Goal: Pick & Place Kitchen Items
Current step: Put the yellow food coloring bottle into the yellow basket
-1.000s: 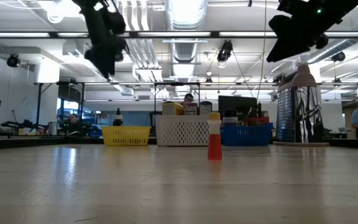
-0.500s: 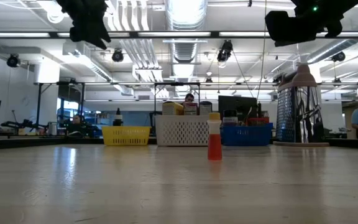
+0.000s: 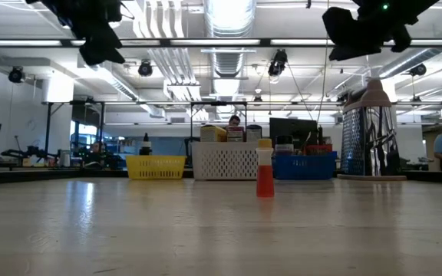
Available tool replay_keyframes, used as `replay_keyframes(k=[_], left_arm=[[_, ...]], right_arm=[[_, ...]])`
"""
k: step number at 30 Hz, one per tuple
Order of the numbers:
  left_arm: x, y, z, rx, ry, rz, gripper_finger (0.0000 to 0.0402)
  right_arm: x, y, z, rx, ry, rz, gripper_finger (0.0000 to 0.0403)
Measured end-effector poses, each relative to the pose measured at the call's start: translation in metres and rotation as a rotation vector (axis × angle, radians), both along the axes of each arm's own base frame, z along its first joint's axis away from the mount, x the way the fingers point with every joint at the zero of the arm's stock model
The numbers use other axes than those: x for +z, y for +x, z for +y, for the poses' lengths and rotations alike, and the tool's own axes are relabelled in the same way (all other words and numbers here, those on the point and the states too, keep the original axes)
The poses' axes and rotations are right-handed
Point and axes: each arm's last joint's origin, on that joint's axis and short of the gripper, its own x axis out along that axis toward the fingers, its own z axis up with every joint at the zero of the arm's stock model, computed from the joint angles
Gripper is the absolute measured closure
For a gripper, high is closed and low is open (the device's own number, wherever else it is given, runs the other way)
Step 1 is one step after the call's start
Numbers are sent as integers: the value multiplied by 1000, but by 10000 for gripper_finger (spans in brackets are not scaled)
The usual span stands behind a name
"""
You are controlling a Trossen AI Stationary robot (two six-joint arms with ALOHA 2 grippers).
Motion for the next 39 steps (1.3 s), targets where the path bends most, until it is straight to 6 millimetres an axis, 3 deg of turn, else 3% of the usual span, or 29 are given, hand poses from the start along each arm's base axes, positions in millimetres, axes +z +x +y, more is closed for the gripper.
replay_keyframes(k=[10,19,26,39], left_arm=[[-24,15,-24,-117,36,-10,210],[-29,27,-40,-155,32,22,223],[-31,31,-42,-154,21,25,223],[-50,48,-49,-232,83,29,223]], right_arm=[[11,20,9,346,41,89,286],[8,23,11,384,54,109,272],[3,28,13,430,80,124,271],[-44,57,50,644,264,264,277]])
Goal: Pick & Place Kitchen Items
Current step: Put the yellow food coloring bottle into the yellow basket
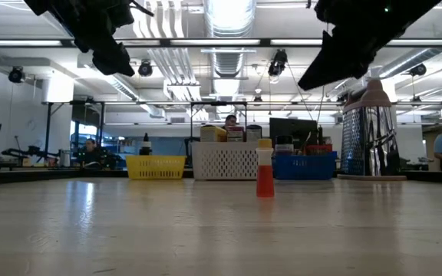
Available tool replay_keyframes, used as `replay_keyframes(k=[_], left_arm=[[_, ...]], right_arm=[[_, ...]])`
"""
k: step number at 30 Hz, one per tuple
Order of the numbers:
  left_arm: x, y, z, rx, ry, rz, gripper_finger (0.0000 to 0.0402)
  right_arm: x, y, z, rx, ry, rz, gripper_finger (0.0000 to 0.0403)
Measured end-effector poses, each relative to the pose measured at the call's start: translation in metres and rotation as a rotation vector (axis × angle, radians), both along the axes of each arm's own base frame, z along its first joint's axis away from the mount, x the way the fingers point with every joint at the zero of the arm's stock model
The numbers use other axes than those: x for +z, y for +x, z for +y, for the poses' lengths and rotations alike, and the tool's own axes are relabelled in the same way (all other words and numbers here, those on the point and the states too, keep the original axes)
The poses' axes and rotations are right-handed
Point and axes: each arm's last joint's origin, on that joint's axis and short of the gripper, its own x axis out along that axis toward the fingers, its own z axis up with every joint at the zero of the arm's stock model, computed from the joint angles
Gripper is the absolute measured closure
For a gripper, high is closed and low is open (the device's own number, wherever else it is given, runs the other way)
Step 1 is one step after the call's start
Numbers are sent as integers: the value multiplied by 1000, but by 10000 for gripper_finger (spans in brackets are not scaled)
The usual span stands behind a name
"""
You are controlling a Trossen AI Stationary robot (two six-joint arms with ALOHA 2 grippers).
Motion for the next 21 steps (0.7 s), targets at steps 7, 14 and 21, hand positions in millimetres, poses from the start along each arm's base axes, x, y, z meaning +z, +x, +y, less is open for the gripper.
replay_keyframes(k=[7,14,21], left_arm=[[-1,8,2,0,19,-19,223],[-4,13,4,11,20,-7,223],[-2,16,5,12,26,-37,223]], right_arm=[[-22,2,21,11,151,58,257],[-40,-1,48,0,237,79,254],[-61,2,75,-47,333,13,275]])
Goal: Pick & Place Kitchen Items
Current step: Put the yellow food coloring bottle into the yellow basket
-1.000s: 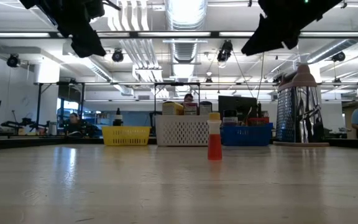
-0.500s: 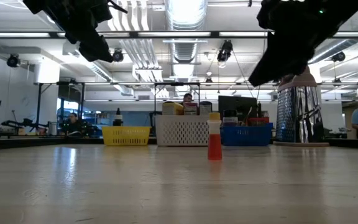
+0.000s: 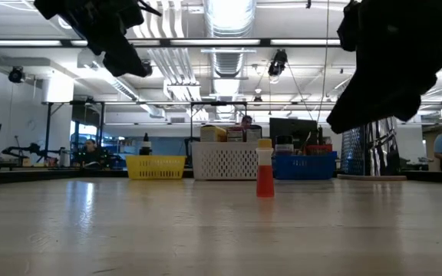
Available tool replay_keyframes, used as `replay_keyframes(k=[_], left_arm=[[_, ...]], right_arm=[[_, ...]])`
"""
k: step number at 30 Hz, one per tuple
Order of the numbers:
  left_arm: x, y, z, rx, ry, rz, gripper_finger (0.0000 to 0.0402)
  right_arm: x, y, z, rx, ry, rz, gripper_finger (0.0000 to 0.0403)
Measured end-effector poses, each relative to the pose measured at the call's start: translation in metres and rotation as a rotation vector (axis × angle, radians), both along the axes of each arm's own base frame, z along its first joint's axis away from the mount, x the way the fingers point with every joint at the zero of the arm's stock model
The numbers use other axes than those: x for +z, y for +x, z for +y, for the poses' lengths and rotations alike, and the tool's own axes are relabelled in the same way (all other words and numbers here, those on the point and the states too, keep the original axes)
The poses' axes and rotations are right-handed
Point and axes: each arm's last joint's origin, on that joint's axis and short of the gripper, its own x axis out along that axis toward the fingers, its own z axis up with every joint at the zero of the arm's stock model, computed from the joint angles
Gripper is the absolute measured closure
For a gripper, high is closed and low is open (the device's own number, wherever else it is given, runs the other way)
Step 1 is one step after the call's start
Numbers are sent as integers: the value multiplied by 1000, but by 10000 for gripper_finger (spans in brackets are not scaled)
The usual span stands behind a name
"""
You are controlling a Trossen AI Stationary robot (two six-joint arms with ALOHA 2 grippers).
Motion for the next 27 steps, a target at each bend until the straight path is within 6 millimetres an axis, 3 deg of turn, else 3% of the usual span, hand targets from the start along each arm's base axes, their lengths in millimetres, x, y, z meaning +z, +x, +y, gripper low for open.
replay_keyframes(k=[5,13,17,27], left_arm=[[3,3,1,0,12,-43,223],[7,5,2,9,39,-90,223],[7,5,2,13,39,-90,223],[8,7,4,23,91,-98,223]], right_arm=[[-20,11,14,3,43,-45,274],[-66,25,20,71,-60,20,232],[-81,32,24,30,-45,-40,221],[-110,51,33,-70,-99,-125,234]])
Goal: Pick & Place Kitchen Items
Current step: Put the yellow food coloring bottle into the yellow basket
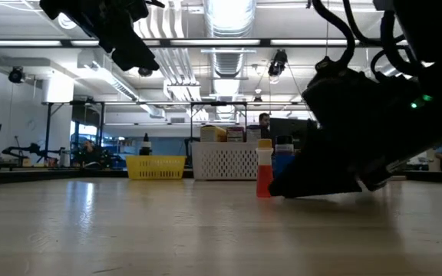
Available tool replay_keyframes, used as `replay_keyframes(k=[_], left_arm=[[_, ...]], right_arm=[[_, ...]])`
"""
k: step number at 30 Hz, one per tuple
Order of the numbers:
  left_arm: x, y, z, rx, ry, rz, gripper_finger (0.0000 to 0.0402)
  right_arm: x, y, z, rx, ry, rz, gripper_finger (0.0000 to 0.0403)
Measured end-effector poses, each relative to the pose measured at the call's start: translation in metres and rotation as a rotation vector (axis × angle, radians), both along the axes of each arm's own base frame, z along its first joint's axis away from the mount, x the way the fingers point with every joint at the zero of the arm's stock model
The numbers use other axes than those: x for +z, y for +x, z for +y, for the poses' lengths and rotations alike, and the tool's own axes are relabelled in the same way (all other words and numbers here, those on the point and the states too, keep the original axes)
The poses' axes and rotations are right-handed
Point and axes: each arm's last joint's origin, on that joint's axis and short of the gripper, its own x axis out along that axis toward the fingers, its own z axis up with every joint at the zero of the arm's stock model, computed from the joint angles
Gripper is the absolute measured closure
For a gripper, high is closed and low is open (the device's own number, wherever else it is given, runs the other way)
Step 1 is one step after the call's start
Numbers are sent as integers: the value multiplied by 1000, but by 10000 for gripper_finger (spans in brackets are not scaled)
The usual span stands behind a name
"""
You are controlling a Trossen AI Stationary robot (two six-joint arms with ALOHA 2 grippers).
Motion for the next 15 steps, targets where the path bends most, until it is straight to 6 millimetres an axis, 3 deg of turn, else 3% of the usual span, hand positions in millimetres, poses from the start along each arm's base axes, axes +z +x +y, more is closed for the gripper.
replay_keyframes(k=[15], left_arm=[[0,0,0,-8,12,1,225]], right_arm=[[9,19,1,-42,-59,129,227]])
